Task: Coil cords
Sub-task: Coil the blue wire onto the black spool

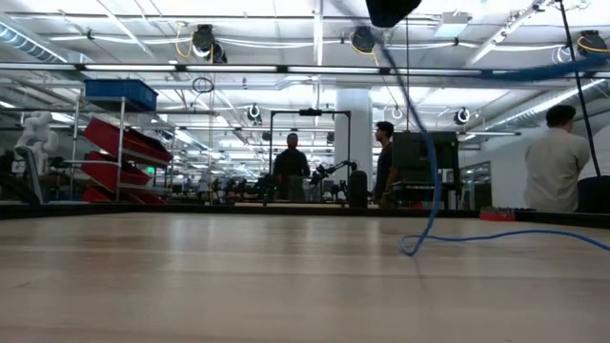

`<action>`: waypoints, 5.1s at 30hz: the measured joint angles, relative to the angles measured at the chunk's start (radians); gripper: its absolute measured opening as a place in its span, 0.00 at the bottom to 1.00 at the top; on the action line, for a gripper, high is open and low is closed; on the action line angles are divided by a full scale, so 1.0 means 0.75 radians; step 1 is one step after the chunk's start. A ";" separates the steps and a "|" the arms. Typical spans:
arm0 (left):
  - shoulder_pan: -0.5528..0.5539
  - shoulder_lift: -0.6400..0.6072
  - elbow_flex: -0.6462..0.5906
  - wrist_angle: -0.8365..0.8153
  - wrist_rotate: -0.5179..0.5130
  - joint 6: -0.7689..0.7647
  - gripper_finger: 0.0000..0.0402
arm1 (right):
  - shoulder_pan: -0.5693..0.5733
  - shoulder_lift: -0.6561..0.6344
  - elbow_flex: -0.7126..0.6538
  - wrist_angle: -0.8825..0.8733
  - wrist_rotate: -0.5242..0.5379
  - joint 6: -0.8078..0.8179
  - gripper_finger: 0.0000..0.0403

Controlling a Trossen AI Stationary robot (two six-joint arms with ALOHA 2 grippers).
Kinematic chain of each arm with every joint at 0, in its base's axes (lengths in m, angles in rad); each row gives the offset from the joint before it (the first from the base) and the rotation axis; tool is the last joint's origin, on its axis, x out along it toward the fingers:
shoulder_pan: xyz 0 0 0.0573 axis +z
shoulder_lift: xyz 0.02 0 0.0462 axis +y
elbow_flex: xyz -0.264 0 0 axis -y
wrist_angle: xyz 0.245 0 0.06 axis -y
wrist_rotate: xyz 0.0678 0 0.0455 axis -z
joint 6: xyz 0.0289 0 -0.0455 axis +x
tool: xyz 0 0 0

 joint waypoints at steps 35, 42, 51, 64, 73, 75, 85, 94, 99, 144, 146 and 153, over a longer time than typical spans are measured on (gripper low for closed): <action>-0.062 0.001 0.000 -0.032 -0.021 -0.035 0.00 | -0.008 -0.088 -0.002 -0.177 0.110 -0.037 0.00; -0.072 0.002 -0.001 -0.385 -0.017 -0.339 0.00 | -0.001 -0.161 -0.002 -0.312 0.221 -0.035 0.00; -0.128 0.002 -0.001 -0.613 0.235 -0.595 0.00 | 0.118 -0.437 -0.001 -0.655 0.465 -0.016 0.00; -0.194 -0.016 -0.001 -0.699 0.166 -0.595 0.00 | 0.370 -0.724 0.007 -0.914 0.506 0.064 0.00; -0.228 -0.027 -0.001 -0.808 0.242 -0.735 0.00 | 0.514 -0.664 0.248 -1.186 0.616 0.027 0.00; -0.228 -0.027 -0.001 -0.865 0.285 -0.800 0.00 | 0.527 -0.636 0.314 -1.232 0.646 0.007 0.00; -0.226 -0.027 -0.001 -0.953 0.397 -0.878 0.00 | 0.561 -0.487 0.586 -1.383 0.728 -0.122 0.00; -0.140 -0.027 -0.001 -0.973 0.599 -0.948 0.00 | 0.559 -0.334 0.690 -1.240 0.735 -0.403 0.00; -0.098 -0.027 -0.001 -1.011 0.637 -0.978 0.00 | 0.560 -0.294 0.741 -1.273 0.733 -0.420 0.00; -0.138 -0.024 -0.004 -1.321 0.469 -1.169 0.00 | 0.284 -0.214 0.757 -2.186 0.748 0.285 0.08; -0.117 -0.024 -0.004 -1.337 0.552 -1.210 0.00 | 0.295 -0.214 0.757 -2.173 0.743 0.284 0.12; -0.067 -0.024 -0.003 -1.338 0.695 -1.256 0.00 | 0.305 -0.214 0.756 -2.150 0.654 0.376 0.24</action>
